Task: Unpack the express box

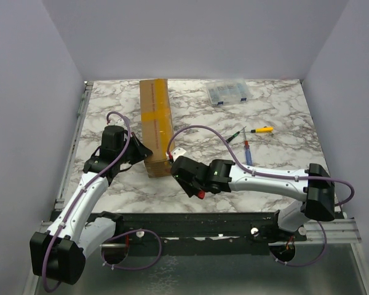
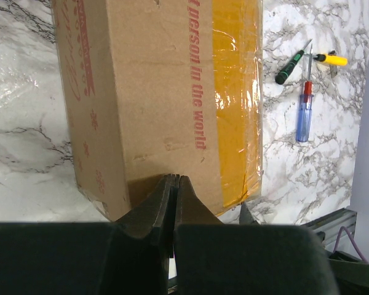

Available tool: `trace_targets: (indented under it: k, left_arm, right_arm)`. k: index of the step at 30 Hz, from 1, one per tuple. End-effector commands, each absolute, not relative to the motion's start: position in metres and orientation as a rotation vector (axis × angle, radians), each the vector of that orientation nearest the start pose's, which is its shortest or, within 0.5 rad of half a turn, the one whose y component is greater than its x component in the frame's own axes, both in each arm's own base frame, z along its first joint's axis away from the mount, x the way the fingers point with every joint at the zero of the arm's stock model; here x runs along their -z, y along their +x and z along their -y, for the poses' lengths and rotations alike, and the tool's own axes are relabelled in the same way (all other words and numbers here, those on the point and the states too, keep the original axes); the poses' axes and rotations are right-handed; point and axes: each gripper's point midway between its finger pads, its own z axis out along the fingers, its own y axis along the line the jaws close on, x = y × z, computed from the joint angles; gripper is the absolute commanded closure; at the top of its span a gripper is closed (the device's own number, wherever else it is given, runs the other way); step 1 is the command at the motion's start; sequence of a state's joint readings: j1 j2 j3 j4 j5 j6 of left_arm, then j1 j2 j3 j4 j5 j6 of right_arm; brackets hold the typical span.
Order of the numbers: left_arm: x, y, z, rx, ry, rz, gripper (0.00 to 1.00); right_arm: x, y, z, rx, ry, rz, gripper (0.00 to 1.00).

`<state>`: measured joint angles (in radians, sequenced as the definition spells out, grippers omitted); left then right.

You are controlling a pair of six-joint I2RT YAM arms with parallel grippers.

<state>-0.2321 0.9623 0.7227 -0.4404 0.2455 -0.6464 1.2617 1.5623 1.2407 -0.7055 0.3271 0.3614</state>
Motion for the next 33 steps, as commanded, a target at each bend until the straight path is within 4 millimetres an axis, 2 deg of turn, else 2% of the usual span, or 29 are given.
trace_targets:
  k: [1, 4, 10, 25, 33]
  left_arm:
    - [-0.089, 0.210, 0.103, 0.504, -0.436, -2.618, 1.00]
    - [-0.088, 0.211, 0.099, 0.471, -0.453, -2.619, 1.00]
    - [-0.084, 0.210, 0.087, 0.351, -0.500, -2.635, 1.00]
    - [-0.080, 0.207, 0.082, 0.224, -0.509, -2.638, 1.00]
    - [-0.083, 0.206, 0.084, 0.242, -0.504, -2.631, 1.00]
  right_arm:
    - [-0.133, 0.161, -0.338, -0.192, -0.945, -2.319, 1.00]
    - [-0.130, 0.165, -0.333, -0.163, -0.912, -2.345, 1.00]
    - [-0.131, 0.170, -0.312, -0.043, -0.804, -2.397, 1.00]
    - [-0.136, 0.182, -0.278, 0.025, -0.679, -2.447, 1.00]
    - [-0.135, 0.183, -0.264, 0.071, -0.652, -2.449, 1.00]
